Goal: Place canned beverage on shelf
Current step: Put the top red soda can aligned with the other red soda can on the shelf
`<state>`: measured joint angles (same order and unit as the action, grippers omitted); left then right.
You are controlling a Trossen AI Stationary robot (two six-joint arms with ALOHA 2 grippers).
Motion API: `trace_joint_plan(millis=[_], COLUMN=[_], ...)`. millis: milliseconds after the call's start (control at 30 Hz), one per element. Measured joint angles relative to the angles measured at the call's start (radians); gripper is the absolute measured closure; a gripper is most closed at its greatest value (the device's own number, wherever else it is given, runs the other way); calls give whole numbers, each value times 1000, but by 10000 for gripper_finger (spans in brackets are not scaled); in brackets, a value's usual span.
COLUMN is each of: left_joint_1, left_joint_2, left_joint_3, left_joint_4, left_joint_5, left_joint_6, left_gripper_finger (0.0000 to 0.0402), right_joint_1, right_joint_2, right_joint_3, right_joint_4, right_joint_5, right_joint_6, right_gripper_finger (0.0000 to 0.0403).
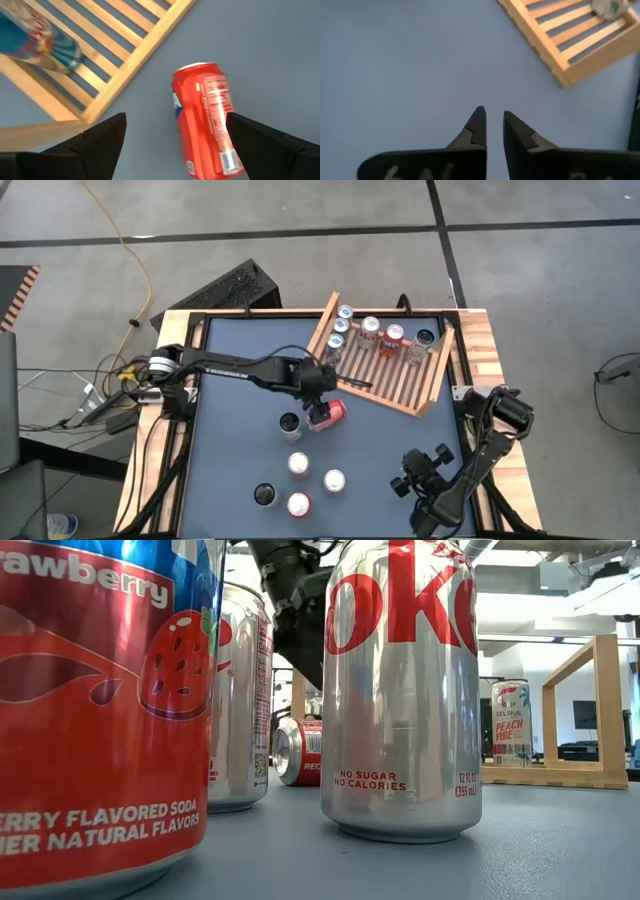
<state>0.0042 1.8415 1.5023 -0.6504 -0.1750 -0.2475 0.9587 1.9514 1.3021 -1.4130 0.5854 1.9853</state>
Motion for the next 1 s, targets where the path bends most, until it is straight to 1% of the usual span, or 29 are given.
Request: trace_joint_plan(millis=[67, 167, 300, 433, 600, 700, 833, 1000], left_joint_1=[-7, -11, -10, -3, 4, 6, 7, 7], left_joint_2=[42, 108, 173, 189, 189, 189, 211, 250], left_joint_3=[57, 111, 138, 142, 142, 133, 130, 131], left_joint_4=[-46, -96, -118, -119, -112, -106, -89, -82], left_joint_5=[-16, 21, 33, 51, 76, 119, 166, 199], left_joint_6=[5, 7, 18, 27, 45, 51, 35, 19], left_gripper_finger=[70, 70, 70, 70, 70, 70, 70, 70], right_joint_1=[6, 6, 1, -1, -6, -13, -25, -50], right_joint_2=[0, 1, 1, 1, 1, 1, 1, 1], right_joint_3=[-18, -36, -56, -81, -103, -112, -115, -115], right_joint_4=[38, 75, 140, 200, 226, 235, 260, 298], right_joint_5=[1, 14, 48, 80, 84, 87, 95, 95], right_joint_6=[3, 3, -25, -46, -48, -52, -104, -176], right_gripper_finger=[355, 350, 344, 332, 292, 259, 223, 203])
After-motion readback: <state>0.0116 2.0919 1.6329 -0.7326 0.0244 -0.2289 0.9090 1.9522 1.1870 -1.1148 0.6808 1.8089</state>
